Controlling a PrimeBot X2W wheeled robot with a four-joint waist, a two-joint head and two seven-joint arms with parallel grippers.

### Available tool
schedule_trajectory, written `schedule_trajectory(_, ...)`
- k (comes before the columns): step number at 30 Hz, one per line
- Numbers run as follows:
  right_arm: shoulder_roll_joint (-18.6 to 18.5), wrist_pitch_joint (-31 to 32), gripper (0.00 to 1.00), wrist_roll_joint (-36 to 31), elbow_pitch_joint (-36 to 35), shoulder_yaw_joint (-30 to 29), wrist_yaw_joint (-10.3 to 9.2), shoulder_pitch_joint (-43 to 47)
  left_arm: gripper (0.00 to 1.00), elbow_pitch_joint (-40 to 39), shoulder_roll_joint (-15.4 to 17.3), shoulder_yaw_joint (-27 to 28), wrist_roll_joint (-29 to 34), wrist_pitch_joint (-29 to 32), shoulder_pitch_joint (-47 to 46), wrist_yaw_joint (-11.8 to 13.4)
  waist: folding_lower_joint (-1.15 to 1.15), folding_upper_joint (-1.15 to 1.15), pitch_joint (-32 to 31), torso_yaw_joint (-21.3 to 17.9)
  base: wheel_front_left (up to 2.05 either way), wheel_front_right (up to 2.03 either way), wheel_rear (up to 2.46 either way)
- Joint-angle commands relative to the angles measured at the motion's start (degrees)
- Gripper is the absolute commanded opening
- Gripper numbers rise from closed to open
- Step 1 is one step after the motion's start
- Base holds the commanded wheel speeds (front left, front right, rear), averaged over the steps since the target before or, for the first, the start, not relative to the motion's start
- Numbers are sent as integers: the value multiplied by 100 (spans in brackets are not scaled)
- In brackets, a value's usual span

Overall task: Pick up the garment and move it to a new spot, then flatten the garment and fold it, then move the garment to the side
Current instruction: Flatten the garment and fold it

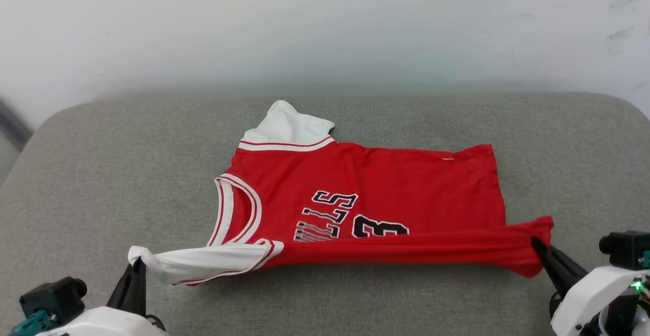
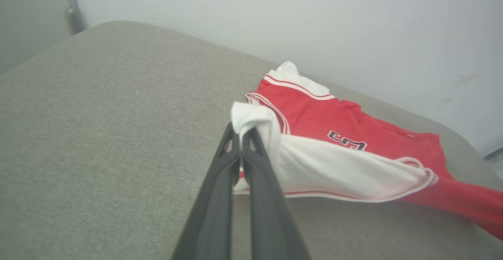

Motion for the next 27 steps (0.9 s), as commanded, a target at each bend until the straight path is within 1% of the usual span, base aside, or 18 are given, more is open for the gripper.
schedule_trajectory(1,83,206,0,-185,-247,-283,-15,261,0,-218,82,90,38,26,93,111,2,0,32,-3,0,0,0)
schedule_trajectory(3,285,506,0,-383,-566,-558,-15,486,0,-365,120,63,67,90,118,144,2,0,80,-14,0,0,0)
schedule_trajectory(6,554,1000,0,-700,-923,-874,-14,657,0,-375,108,-37,66,143,-159,66,2,0,223,-25,0,0,0)
schedule_trajectory(9,796,1436,0,-958,-1124,-1079,-13,662,0,-149,60,-176,89,189,-526,-75,2,0,446,-37,0,0,0)
schedule_trajectory(13,1026,1873,0,-1202,-1168,-1173,-13,456,0,389,-19,-337,66,248,-1076,-298,2,0,745,-88,0,0,0)
schedule_trajectory(20,1146,2007,0,-1441,-1012,-1182,-13,96,0,1409,-179,-516,2,257,-1837,-640,2,0,1129,-162,0,0,0)
schedule_trajectory(22,1202,1840,0,-1494,-602,-990,-12,-204,0,2286,-295,-671,-94,375,-2350,-931,2,0,1360,-209,0,0,0)
schedule_trajectory(23,1192,1779,0,-1515,-520,-941,-12,-252,0,2433,-311,-697,-108,392,-2410,-984,2,0,1386,-213,0,0,0)
schedule_trajectory(24,1183,1722,8,-1519,-433,-905,-12,-292,0,2564,-347,-712,-143,407,-2466,-1033,2,0,1402,-215,0,0,0)
schedule_trajectory(25,1175,1667,27,-1513,-337,-864,-12,-324,16,2697,-387,-750,-189,473,-2509,-1088,2,0,1413,-215,0,0,0)
schedule_trajectory(26,1150,1626,46,-1536,-247,-818,-12,-359,46,2835,-404,-782,-212,545,-2547,-1130,2,0,1418,-212,0,0,0)
schedule_trajectory(27,1136,1581,100,-1544,-169,-785,-12,-385,95,2914,-417,-805,-239,571,-2597,-1165,2,0,1416,-210,0,0,0)
